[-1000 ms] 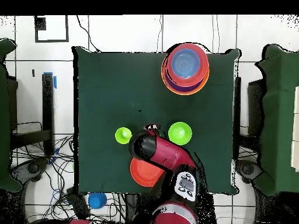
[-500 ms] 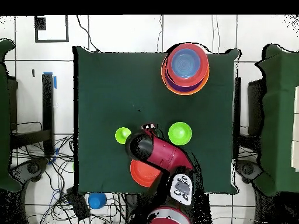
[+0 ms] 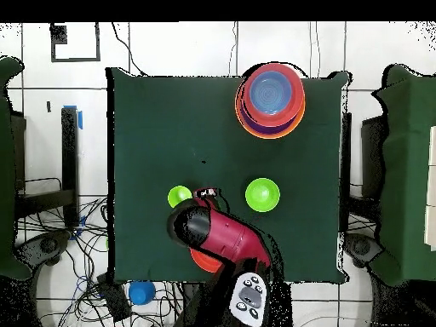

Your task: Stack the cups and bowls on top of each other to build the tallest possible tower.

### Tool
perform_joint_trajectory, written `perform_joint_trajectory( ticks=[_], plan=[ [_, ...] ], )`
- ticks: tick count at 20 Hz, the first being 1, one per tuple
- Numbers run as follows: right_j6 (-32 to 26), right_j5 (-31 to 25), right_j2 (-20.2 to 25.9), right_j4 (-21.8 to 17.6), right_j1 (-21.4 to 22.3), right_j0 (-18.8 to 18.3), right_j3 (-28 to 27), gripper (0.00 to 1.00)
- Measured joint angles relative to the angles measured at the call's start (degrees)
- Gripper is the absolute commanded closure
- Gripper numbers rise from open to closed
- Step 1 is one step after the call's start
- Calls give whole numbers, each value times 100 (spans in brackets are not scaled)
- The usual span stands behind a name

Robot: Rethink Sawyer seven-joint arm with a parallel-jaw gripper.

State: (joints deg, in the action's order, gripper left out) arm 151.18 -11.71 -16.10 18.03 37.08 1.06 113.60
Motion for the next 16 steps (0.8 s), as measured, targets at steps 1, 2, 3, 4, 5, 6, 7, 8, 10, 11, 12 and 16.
perform_joint_trajectory(
  ticks=[1,2,3,4,5,6,7,8,10,11,12,16],
  plan=[
    [0,1,2,8,11,-9,25,0],
    [0,1,12,28,33,-50,113,0],
    [0,2,15,33,35,-62,138,0],
    [0,10,23,38,34,-96,199,0],
    [0,35,38,39,27,-138,270,0],
    [0,62,53,39,17,-169,316,0],
    [0,122,86,39,-8,-226,389,0],
    [0,189,119,39,-35,-276,449,0],
    [0,319,180,40,-80,-354,522,0],
    [0,386,210,40,-102,-389,551,0],
    [0,514,260,40,-162,-446,581,0],
    [0,845,364,41,-334,-547,603,0]
  ],
)
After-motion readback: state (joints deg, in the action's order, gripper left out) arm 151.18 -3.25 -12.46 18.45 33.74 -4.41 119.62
